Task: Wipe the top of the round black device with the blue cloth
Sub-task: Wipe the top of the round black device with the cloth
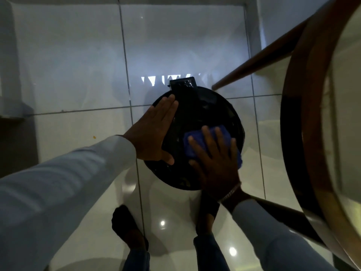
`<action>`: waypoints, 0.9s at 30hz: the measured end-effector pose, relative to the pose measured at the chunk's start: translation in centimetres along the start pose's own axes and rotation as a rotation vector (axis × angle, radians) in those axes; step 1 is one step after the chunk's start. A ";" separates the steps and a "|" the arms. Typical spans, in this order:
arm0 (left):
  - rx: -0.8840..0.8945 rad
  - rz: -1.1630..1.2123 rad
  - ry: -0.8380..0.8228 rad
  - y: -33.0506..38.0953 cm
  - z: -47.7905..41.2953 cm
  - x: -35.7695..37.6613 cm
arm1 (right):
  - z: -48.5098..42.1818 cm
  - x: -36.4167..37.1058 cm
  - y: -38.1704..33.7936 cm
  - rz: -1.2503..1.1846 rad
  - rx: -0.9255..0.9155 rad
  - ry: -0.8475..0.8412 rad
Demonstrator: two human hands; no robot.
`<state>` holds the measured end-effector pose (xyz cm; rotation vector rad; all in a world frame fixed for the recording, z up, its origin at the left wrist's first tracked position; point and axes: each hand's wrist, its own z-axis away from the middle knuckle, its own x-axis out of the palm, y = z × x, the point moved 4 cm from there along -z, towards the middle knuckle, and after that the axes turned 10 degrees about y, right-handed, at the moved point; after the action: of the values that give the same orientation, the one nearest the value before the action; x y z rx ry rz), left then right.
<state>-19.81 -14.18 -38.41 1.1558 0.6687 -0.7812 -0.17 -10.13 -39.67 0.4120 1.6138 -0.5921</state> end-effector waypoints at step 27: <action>-0.042 0.070 0.050 -0.8 0.4 0.4 | -5.3 -4.3 1.1 -0.633 0.198 0.153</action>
<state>-20.22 -14.84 -39.01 1.1576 0.6795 -0.6785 -3.27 -5.79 -35.28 0.0785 1.8419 -1.2278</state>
